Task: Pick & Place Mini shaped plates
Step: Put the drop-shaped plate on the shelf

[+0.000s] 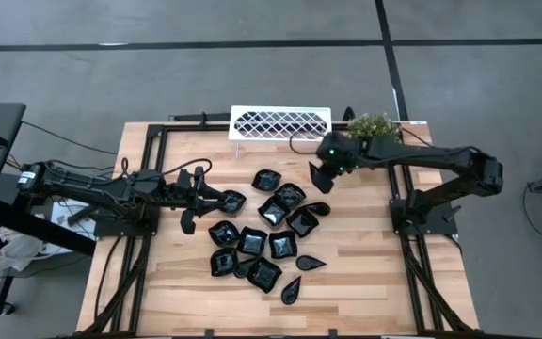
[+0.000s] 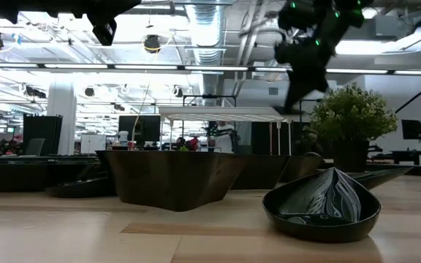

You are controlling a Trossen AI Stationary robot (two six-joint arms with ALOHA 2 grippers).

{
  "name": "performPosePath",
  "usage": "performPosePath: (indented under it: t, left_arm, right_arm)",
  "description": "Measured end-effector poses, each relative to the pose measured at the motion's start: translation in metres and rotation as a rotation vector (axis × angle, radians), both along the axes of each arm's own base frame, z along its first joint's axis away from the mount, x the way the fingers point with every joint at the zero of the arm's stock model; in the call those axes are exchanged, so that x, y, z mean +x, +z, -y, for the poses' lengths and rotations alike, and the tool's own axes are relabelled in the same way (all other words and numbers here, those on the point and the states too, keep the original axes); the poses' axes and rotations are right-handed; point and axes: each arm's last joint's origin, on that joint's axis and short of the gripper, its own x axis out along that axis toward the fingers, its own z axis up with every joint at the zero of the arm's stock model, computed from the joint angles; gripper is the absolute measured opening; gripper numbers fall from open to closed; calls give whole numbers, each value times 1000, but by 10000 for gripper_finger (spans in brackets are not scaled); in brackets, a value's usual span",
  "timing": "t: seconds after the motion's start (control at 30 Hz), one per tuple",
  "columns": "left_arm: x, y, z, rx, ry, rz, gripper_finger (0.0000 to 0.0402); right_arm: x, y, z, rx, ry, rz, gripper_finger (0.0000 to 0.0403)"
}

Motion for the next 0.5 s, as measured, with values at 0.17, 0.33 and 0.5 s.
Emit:
performPosePath:
  t: [0.17, 0.33, 0.5]
  left_arm:
    - [0, 0, 0, 0, 0, 0, 108]
    - [0, 0, 0, 0, 0, 0, 108]
    - [0, 0, 0, 3, 0, 0, 108]
  right_arm:
    - [5, 41, 12, -81, 12, 102, 0]
    - [0, 70, 36, -142, -62, 180, 0]
    - [-3, 62, 78, -136, -194, 142, 0]
